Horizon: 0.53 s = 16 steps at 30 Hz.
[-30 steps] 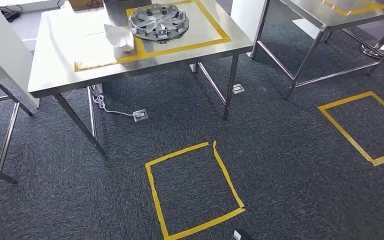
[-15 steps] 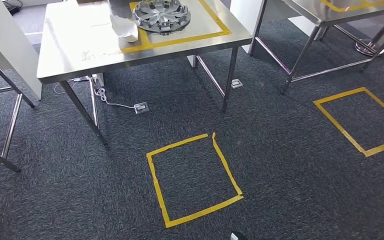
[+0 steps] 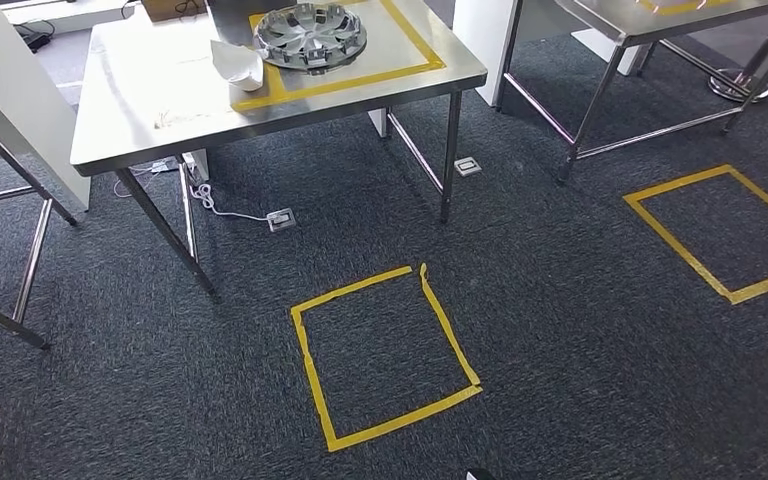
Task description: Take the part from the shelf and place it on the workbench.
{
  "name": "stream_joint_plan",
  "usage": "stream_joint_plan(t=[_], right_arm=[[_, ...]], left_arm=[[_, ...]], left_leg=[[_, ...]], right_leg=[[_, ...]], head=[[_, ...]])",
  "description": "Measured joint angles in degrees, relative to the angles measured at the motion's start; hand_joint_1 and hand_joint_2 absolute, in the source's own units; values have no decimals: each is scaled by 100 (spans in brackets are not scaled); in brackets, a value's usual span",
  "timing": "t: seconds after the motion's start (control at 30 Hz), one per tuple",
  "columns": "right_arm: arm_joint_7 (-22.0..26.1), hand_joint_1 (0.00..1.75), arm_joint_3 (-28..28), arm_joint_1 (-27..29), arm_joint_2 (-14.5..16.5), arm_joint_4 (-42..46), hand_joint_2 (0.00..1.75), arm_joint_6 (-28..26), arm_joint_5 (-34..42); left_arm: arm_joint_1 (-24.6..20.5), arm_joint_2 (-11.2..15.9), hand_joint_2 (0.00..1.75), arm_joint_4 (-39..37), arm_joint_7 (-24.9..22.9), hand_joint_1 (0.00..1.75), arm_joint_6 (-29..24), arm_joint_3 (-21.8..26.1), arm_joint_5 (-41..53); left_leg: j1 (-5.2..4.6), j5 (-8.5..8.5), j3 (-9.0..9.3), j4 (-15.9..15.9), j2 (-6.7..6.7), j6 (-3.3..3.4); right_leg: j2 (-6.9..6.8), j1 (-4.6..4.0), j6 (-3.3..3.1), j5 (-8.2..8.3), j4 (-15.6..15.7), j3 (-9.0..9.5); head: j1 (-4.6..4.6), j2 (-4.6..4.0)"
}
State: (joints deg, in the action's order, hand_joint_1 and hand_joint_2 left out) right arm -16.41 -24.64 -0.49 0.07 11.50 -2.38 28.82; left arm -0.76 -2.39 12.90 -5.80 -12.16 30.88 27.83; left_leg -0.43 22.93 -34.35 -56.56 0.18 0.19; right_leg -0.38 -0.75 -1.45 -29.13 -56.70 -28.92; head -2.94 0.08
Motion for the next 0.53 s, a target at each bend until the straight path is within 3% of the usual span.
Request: stream_joint_plan(t=[0.23, 0.53], right_arm=[[-1, 0, 640, 235, 0, 281, 175, 43, -799], [0, 0, 1396, 512, 0, 617, 175, 133, -1745]], left_arm=[[254, 44, 175, 253, 157, 0, 326, -806, -760], [555, 108, 175, 561, 346, 0, 716, -1748, -1672]], left_leg=[[3, -6, -16, 0, -3, -38], [3, -6, -31, -8, -2, -37]], right_leg=[[0, -2, -1, 0, -9, -15], [-1, 13, 15, 11, -9, -26]], head=[[-2, 1], [-3, 0]])
